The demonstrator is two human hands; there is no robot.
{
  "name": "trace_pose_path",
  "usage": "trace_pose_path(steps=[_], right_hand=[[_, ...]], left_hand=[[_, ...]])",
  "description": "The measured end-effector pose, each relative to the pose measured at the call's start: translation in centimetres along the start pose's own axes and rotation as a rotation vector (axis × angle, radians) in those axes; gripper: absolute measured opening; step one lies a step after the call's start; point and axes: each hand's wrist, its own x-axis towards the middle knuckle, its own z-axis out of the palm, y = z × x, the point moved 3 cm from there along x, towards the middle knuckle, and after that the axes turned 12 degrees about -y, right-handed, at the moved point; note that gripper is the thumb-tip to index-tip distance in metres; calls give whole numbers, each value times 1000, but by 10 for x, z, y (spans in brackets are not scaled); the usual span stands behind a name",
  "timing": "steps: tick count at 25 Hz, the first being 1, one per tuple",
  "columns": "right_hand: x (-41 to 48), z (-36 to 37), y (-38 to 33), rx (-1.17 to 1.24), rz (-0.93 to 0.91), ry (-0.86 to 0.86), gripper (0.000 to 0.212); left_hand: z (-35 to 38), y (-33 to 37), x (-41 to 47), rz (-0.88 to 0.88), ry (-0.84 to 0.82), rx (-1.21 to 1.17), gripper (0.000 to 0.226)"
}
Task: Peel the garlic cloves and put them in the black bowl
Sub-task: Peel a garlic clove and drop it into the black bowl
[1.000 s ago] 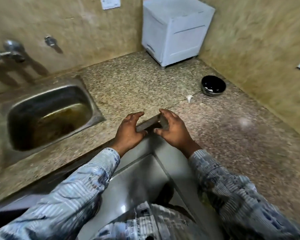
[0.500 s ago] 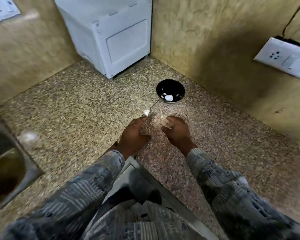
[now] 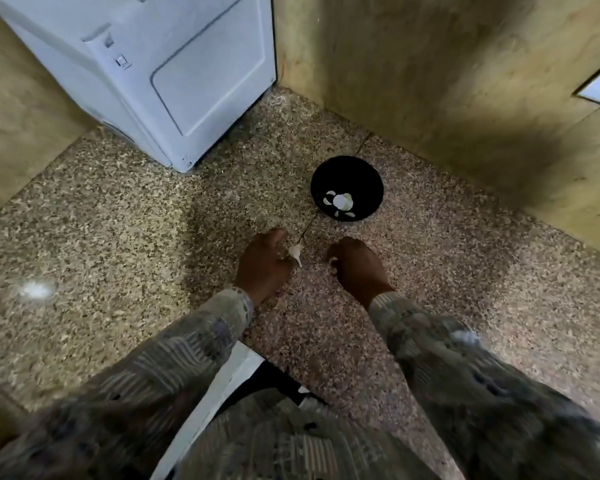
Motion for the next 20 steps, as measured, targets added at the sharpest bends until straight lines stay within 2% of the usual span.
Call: trace_pose_path(steps=[3,6,8,10,12,15,18,20], right_hand=[[-9,-2,-1,45,75,28,20],[-12,-28,-8,276,129,213,10],[-3,-54,-14,403,173,350,16],[7,-76,-17,445,200,397,27],[10,-86,-20,447,219,386,31],[0,-68,-28,495,196,349,22],[-15,-26,-37,688,232,158,19],[-25,-1,-43,908,254,63,21]], left_hand=[[-5,0,21,48,-95,13,60],[-3,1,34,166,-109,106,41],[-4,6,39,222,-134,100,27],[-8,9,47,167,-200,-20,21],[-10,5,56,16,-262,-272,21],[-11,-3,57,-128,-288,-625,19],[-9,-2,40,-159,-363,-785,21],[-2,-1,26,-180,-420,-859,18]])
